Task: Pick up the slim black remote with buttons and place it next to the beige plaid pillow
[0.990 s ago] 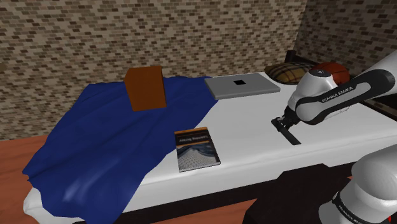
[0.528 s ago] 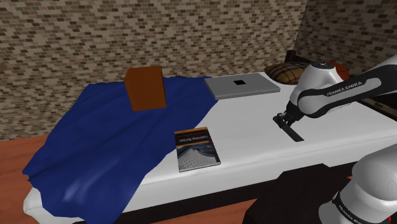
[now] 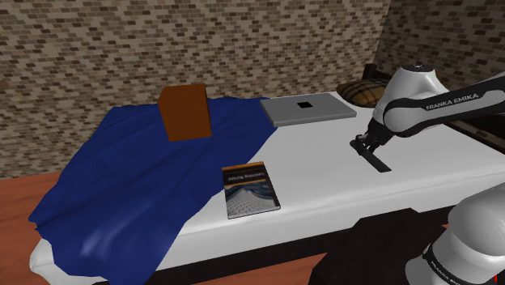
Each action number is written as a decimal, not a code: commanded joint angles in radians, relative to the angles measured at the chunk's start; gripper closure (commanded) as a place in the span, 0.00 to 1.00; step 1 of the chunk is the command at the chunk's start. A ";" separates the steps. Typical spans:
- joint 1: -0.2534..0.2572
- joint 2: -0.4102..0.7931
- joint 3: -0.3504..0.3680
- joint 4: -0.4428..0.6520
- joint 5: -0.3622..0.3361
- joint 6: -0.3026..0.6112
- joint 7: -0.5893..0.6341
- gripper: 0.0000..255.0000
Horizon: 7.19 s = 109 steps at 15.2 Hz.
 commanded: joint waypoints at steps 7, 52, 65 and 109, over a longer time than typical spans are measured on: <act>0.009 -0.065 0.004 0.076 0.014 -0.142 -0.009 1.00; -0.074 0.731 -0.362 1.099 0.242 -0.377 -0.573 1.00; -0.122 0.884 -0.364 1.155 0.331 -0.300 -0.654 1.00; -0.141 0.990 -0.327 0.971 0.422 -0.022 -0.731 0.00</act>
